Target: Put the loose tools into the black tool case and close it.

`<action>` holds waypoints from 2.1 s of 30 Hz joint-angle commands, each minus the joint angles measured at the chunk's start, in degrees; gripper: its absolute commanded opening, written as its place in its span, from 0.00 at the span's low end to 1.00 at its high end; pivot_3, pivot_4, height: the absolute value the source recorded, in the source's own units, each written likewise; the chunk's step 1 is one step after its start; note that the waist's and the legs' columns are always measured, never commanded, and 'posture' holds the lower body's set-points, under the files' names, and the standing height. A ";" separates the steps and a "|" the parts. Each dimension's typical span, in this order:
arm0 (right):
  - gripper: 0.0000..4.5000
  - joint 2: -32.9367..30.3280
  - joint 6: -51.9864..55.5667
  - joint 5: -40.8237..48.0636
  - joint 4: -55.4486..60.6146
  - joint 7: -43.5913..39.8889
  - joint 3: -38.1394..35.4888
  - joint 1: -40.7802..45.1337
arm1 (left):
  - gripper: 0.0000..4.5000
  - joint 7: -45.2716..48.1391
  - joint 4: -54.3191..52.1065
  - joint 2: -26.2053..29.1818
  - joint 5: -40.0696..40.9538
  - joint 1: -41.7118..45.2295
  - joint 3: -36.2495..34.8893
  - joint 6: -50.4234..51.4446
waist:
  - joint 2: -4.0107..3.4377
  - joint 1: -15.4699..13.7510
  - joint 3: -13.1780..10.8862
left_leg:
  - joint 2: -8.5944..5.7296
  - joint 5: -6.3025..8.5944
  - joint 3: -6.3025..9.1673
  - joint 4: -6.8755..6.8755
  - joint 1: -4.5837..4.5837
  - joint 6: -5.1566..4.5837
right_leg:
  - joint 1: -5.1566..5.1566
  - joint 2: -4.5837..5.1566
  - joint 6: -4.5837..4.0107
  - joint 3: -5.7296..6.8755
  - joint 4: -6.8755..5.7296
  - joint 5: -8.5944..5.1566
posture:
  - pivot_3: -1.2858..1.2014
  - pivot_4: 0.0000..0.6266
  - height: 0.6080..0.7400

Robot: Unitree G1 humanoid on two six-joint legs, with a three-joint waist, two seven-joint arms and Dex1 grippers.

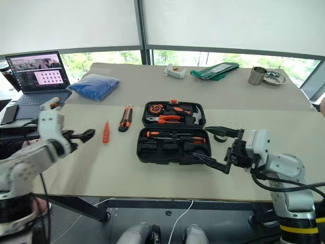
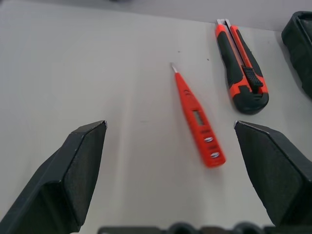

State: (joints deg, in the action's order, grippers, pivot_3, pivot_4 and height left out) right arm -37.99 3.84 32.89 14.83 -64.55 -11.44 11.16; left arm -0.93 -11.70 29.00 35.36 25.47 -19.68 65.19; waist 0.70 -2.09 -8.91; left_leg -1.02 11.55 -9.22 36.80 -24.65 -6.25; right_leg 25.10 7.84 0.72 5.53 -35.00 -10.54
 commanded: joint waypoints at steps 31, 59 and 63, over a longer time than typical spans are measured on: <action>1.00 -4.59 3.18 -0.44 3.17 5.09 -3.91 2.33 | 0.11 17.51 26.95 -1.01 -21.05 7.65 13.85 -21.57 | 0.17 -0.24 -0.10 | -0.20 -0.08 -0.01 0.04 0.02 0.13 | -0.04 0.57 0.21 0.31 0.09 0.11 | 0.52 0.24 1.00; 1.00 -9.10 8.03 1.47 9.39 4.12 -11.28 -14.55 | 0.11 71.25 48.15 -7.04 -37.91 34.07 44.22 -60.21 | 0.31 0.28 -0.25 | 0.29 0.36 0.15 1.08 -0.96 -0.72 | -0.06 0.43 0.49 1.50 0.69 0.40 | 0.52 0.24 1.00; 1.00 -8.32 8.49 1.82 11.21 5.30 -11.60 -16.01 | 0.11 70.46 51.72 -8.08 -40.00 35.19 43.93 -61.45 | 0.31 0.08 -0.25 | 0.29 0.46 0.15 1.21 -0.96 -0.89 | -0.07 0.45 0.87 1.52 0.70 0.21 | 0.52 0.24 1.00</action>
State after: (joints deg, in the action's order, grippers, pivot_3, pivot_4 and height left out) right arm -46.46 11.96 33.01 23.79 -60.14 -21.03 -4.86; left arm 69.95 39.39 21.22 -3.61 58.73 24.74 4.54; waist 1.01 -2.01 -9.16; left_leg -0.73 12.04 -9.04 38.07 -25.61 -7.19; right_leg 25.04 8.30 1.59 7.04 -34.30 -10.32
